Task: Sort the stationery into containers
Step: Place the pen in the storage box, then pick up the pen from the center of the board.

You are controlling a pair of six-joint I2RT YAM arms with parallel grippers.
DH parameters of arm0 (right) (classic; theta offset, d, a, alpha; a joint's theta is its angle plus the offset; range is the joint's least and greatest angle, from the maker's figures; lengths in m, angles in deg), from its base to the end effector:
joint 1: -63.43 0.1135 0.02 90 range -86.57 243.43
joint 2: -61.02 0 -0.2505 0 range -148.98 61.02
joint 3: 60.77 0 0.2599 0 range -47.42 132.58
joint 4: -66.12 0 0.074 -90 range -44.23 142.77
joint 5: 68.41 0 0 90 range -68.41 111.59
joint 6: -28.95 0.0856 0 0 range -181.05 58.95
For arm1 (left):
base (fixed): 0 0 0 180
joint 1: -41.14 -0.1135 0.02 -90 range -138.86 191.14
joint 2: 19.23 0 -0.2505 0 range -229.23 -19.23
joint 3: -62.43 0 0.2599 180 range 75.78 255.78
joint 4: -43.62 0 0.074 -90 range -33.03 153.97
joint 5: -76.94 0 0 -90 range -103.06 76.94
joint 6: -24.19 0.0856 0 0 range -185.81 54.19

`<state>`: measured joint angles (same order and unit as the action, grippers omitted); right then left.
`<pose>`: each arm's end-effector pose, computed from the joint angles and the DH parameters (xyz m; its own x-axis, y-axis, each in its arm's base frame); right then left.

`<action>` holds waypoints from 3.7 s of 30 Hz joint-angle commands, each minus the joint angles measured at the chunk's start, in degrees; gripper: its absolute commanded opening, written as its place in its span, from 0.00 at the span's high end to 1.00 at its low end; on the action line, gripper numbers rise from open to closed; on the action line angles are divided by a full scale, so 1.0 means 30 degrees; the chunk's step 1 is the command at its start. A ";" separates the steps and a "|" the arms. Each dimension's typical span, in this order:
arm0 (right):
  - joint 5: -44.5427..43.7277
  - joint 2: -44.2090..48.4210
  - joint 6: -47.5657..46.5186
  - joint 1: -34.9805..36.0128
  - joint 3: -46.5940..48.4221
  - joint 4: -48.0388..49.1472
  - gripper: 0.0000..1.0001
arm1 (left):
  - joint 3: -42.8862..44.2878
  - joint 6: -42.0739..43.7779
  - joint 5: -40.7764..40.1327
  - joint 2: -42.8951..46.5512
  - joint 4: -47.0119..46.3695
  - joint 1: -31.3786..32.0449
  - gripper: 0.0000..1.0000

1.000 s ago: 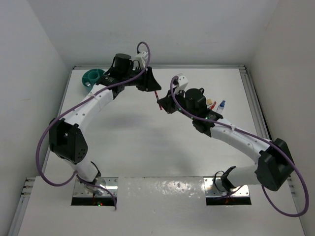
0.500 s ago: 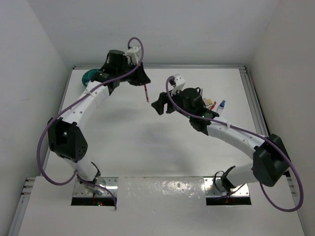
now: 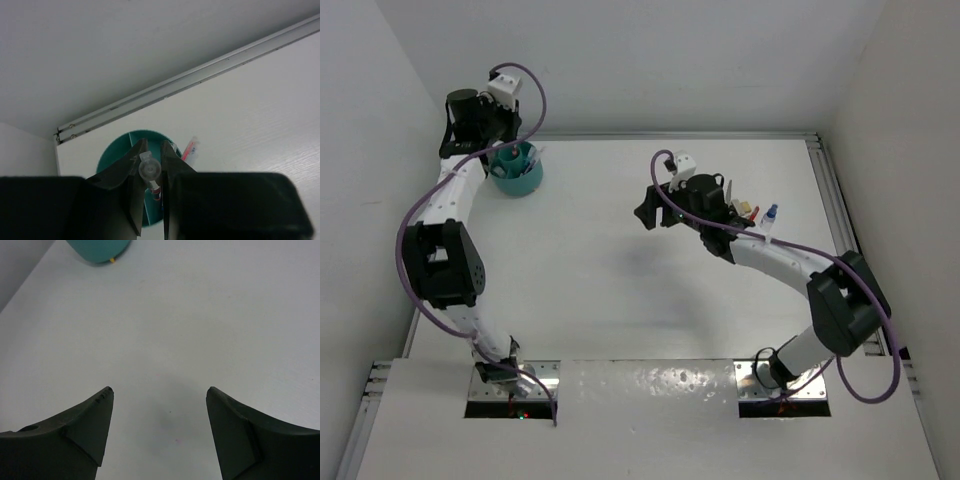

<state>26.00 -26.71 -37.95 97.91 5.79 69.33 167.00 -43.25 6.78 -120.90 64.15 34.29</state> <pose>0.3293 0.2341 0.2208 -0.4789 0.1456 -0.8657 -0.4749 0.7864 0.3950 0.4776 0.0281 0.3252 -0.1975 0.3397 -0.9195 0.3083 0.9119 0.2707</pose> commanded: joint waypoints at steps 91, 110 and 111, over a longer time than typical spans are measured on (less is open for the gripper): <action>-0.9292 -0.8229 0.6659 -0.8446 0.4587 -1.3545 0.70 | 0.5423 -0.5002 0.3349 -0.0418 0.7509 -0.2257 0.48; -0.6626 -0.7059 0.6162 -0.8447 0.2039 -1.1789 0.95 | 0.6097 -0.5911 0.4228 -0.0242 0.7421 -0.2667 0.48; -0.6421 -0.7000 0.5841 -0.8446 0.1980 -1.1701 0.95 | 0.6097 -0.5911 0.4257 -0.0242 0.7421 -0.2667 0.48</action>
<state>2.02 -47.34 -18.41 72.29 14.25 37.15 182.41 -59.99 18.10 -124.83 87.73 27.25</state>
